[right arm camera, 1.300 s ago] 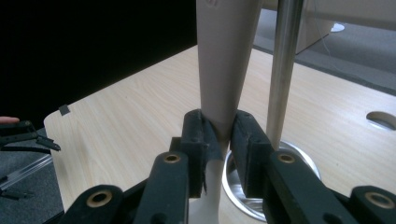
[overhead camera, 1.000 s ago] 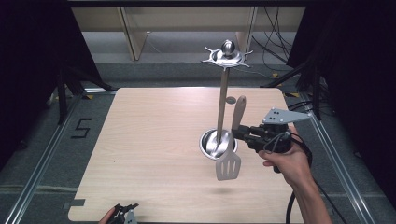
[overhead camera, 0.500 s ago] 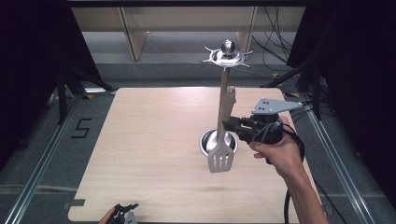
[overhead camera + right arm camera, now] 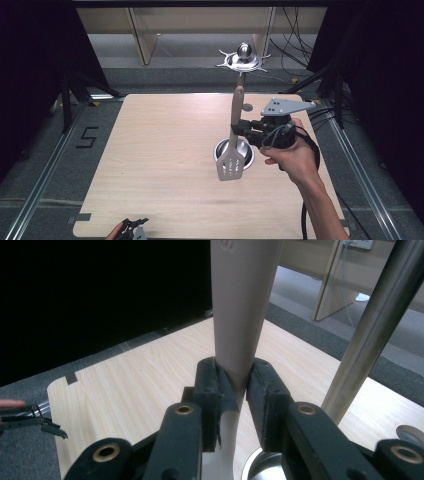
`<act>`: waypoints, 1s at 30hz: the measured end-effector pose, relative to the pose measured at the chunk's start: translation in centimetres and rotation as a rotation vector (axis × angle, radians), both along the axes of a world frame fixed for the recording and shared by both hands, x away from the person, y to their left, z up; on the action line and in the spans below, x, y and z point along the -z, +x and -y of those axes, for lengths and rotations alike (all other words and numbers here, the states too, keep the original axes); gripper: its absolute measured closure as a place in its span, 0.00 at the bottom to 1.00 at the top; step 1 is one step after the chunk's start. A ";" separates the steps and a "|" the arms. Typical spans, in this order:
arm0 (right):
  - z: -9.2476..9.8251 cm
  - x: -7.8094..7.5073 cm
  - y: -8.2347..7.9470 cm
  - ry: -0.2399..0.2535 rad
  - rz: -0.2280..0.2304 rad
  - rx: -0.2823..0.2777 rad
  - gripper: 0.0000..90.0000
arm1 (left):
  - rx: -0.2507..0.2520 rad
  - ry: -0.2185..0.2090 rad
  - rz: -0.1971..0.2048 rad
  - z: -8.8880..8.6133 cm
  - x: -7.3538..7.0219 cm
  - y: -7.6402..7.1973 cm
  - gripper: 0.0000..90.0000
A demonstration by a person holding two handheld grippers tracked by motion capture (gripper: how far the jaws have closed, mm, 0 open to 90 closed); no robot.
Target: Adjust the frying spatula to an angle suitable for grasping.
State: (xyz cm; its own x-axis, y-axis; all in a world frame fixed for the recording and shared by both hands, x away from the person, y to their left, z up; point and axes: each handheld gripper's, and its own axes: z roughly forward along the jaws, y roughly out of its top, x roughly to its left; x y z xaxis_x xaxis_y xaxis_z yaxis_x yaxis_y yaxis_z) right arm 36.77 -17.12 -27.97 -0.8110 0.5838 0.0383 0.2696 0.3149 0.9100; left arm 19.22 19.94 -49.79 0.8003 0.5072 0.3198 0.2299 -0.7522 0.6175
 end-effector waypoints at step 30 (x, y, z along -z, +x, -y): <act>-0.5 -1.7 1.8 -0.014 -0.051 0.055 0.85 | -0.004 0.008 0.009 0.1 0.1 0.0 0.17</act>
State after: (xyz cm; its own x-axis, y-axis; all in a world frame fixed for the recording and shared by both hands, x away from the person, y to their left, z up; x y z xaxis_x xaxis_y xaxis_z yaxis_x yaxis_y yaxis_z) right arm 38.54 -16.67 -26.30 -0.7749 0.6282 0.0703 0.3328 0.3109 0.8902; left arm 19.27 19.89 -49.90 0.7951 0.5082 0.3310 0.2276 -0.7559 0.6138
